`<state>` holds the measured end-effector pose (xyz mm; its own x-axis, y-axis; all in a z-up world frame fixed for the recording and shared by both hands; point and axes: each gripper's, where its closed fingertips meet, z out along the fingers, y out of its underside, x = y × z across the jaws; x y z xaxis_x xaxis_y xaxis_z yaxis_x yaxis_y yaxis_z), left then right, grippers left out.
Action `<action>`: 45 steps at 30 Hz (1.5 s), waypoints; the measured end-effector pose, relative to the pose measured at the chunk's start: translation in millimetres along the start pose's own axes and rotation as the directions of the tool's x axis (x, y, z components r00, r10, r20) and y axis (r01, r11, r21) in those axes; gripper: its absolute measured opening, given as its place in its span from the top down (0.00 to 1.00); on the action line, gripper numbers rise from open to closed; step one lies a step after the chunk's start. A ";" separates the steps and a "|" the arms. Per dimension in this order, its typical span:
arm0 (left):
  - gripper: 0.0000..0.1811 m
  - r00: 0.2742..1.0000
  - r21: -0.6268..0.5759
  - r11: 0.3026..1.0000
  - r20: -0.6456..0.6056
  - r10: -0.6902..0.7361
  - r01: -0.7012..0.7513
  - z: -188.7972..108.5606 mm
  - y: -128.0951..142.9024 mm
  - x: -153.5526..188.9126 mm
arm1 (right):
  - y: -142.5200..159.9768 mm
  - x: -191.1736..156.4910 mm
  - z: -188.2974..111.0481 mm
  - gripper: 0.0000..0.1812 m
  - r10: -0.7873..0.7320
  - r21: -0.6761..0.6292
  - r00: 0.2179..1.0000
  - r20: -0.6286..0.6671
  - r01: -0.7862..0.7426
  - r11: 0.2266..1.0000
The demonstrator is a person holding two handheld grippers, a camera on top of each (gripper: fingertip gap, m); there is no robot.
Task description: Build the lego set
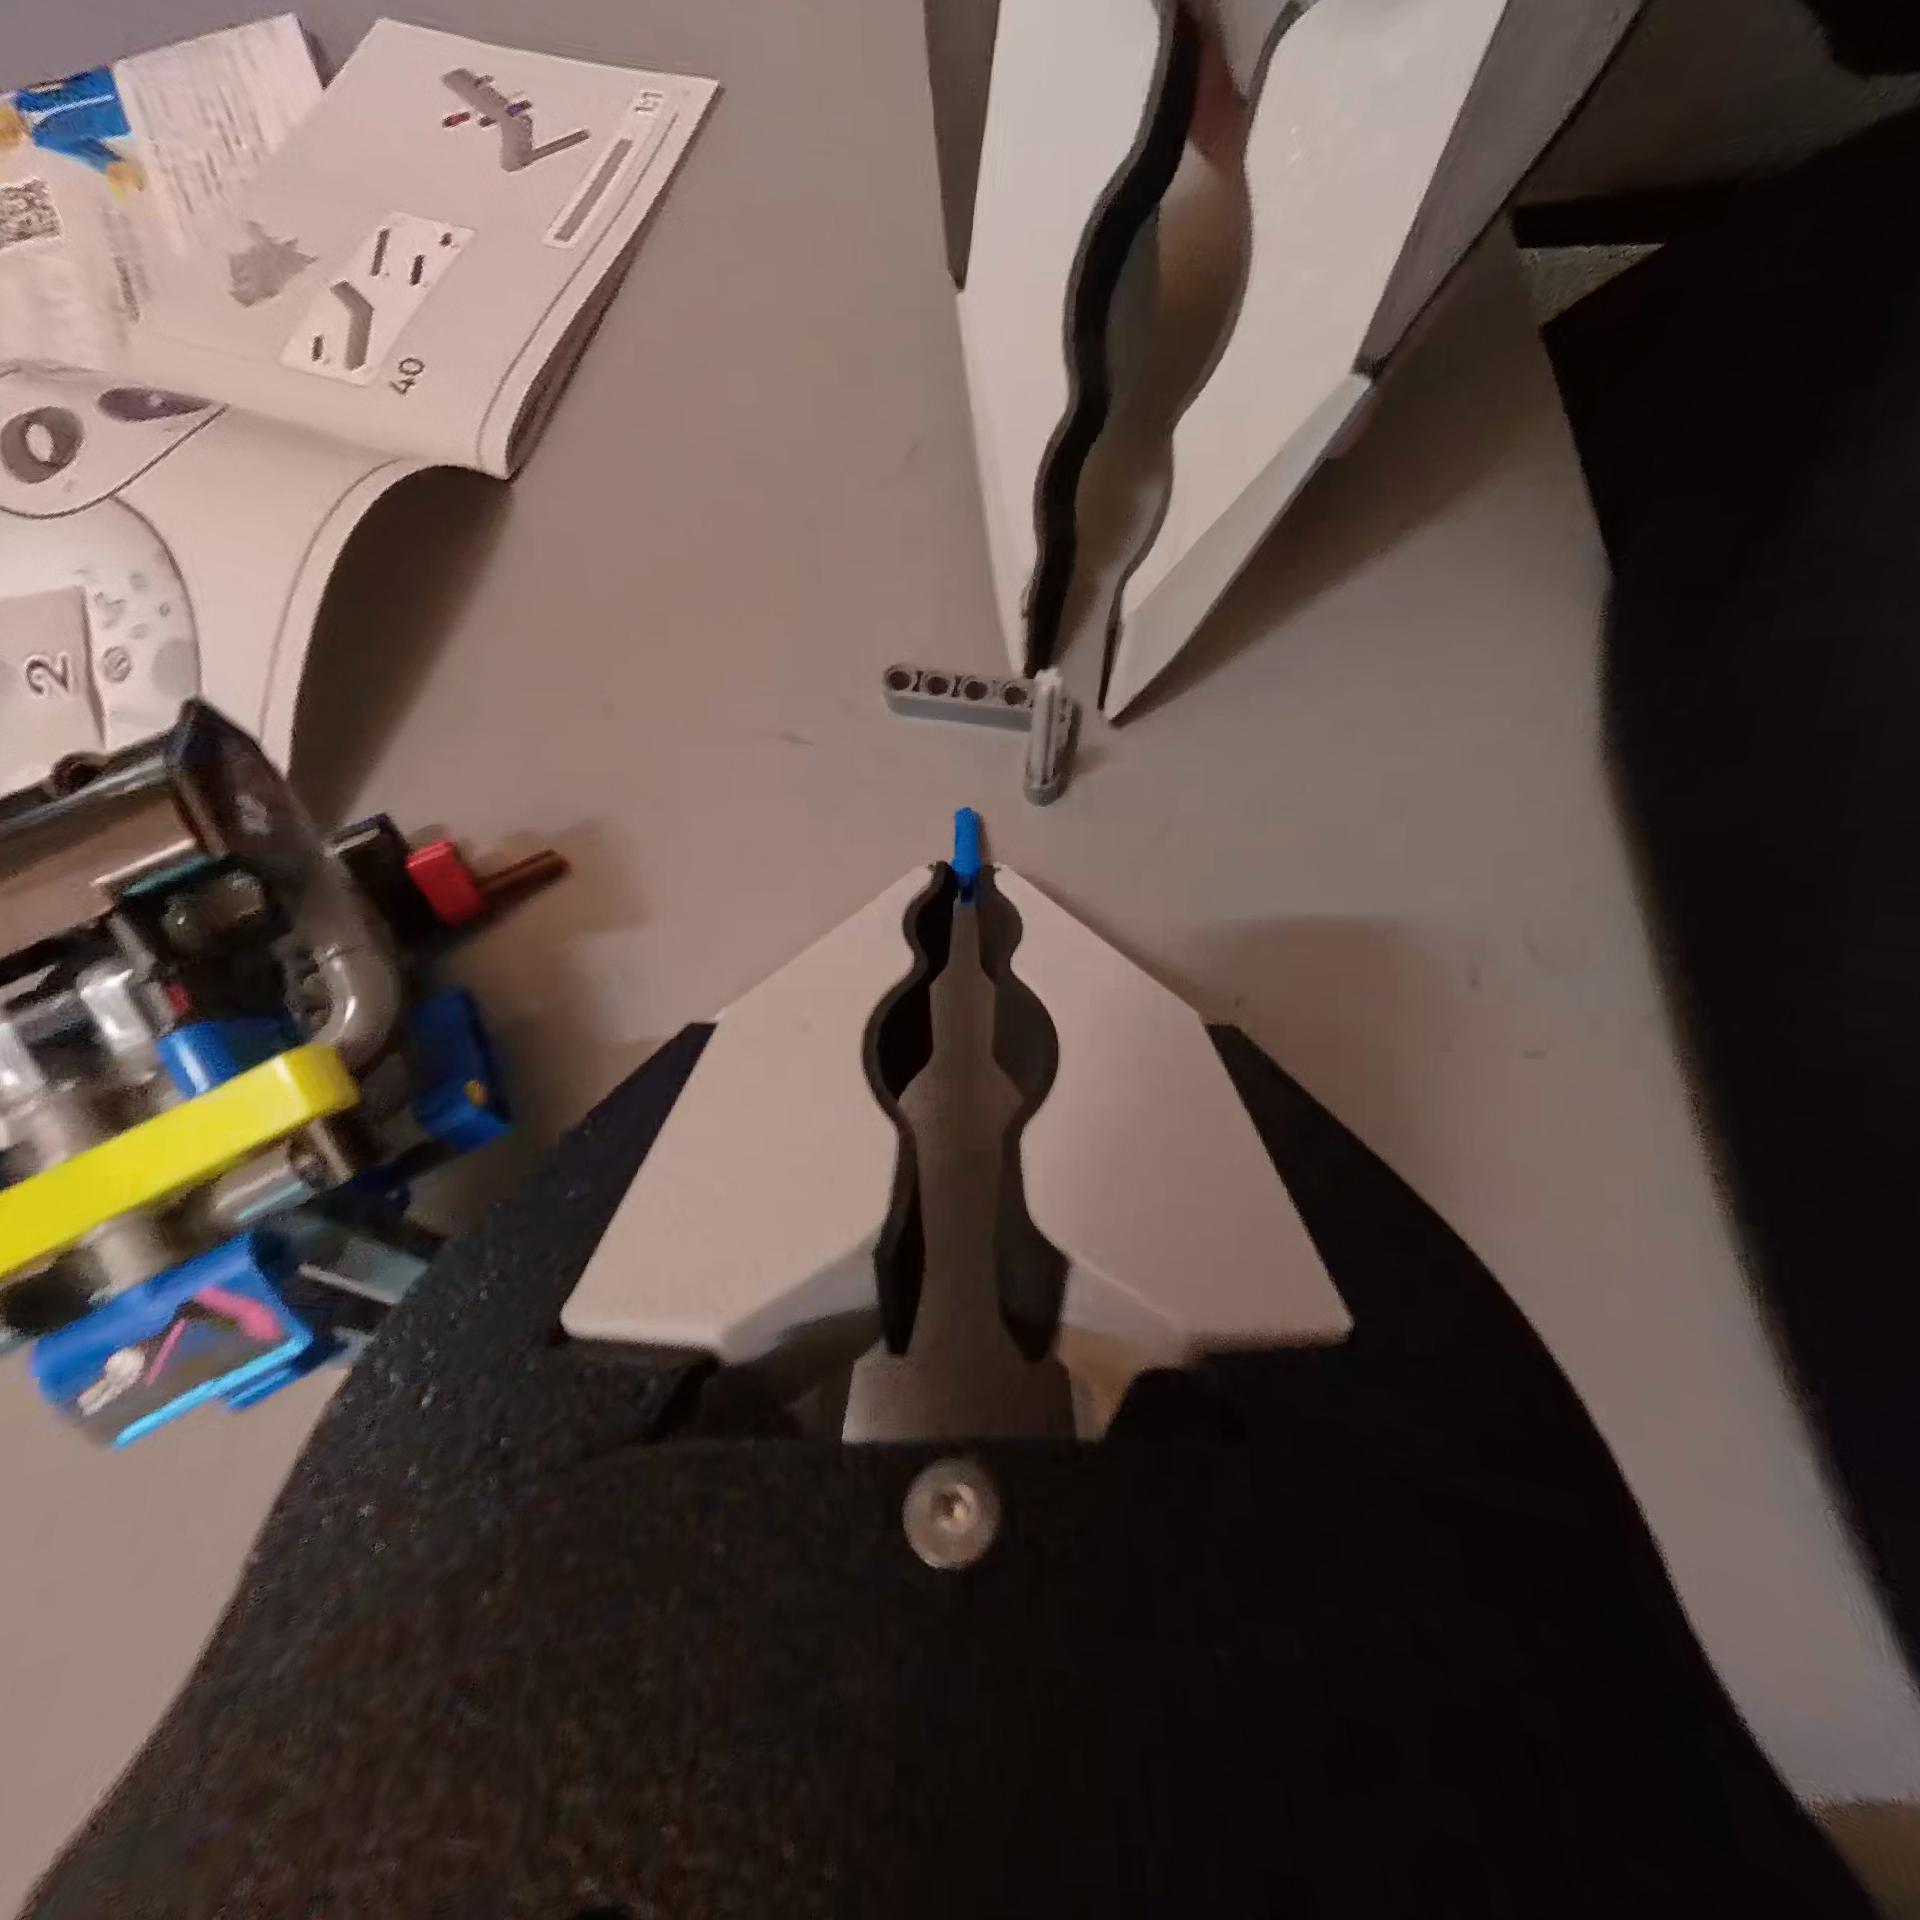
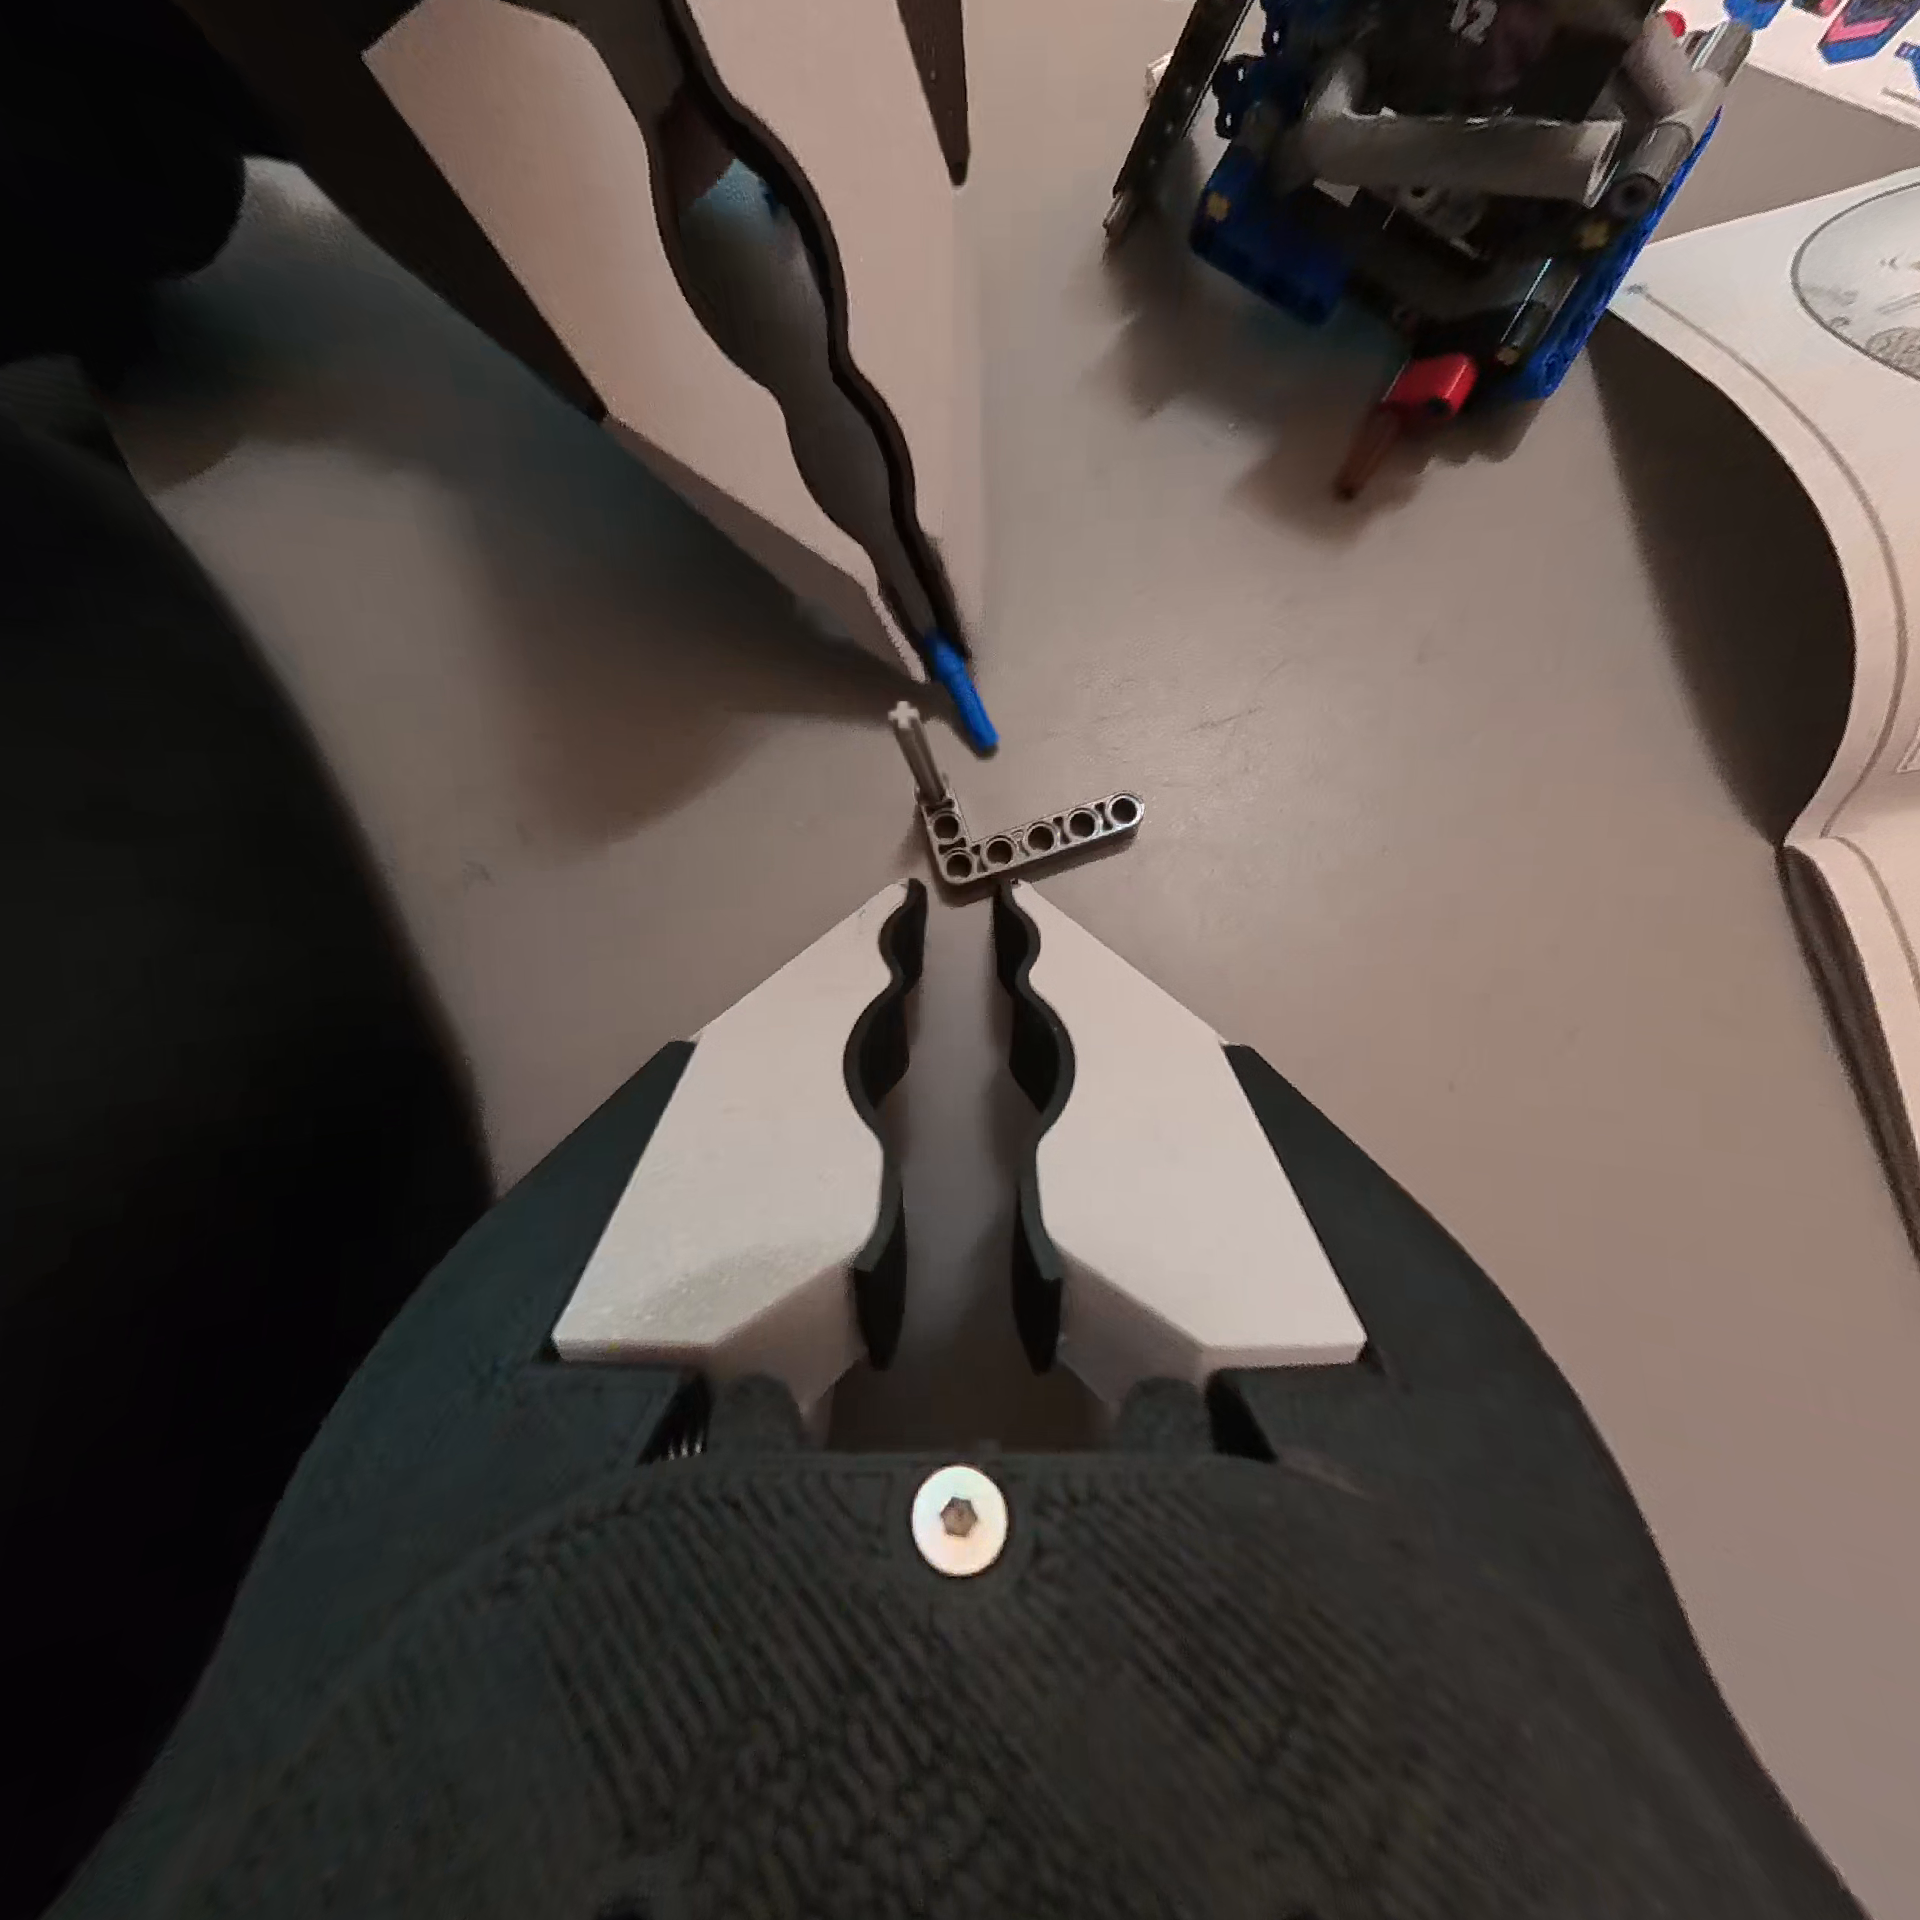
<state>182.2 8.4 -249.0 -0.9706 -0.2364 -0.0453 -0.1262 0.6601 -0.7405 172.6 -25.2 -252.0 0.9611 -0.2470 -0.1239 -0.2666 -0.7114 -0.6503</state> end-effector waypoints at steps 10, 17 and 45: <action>0.99 1.000 0.016 1.000 -0.010 -0.010 0.010 6.0 -5.7 5.5 | -1.8 12.8 -0.1 0.94 -0.015 0.027 1.000 -0.025 0.016 1.000; 0.99 0.995 0.086 0.993 0.049 -0.083 0.078 -17.2 -6.3 -10.5 | -6.0 17.1 -15.6 0.90 0.029 0.071 1.000 0.012 -0.030 0.997; 0.99 0.992 0.089 0.989 0.031 -0.120 0.117 -17.3 3.4 -5.5 | -20.3 10.8 15.3 0.93 0.056 -0.087 0.997 0.061 -0.051 0.995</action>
<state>183.6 24.3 -239.7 -0.9414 -0.3364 0.0230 -0.2201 0.5615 -0.7977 189.5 -3.3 -251.7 0.9471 -0.2459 -0.2060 -0.3205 -0.7524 -0.5755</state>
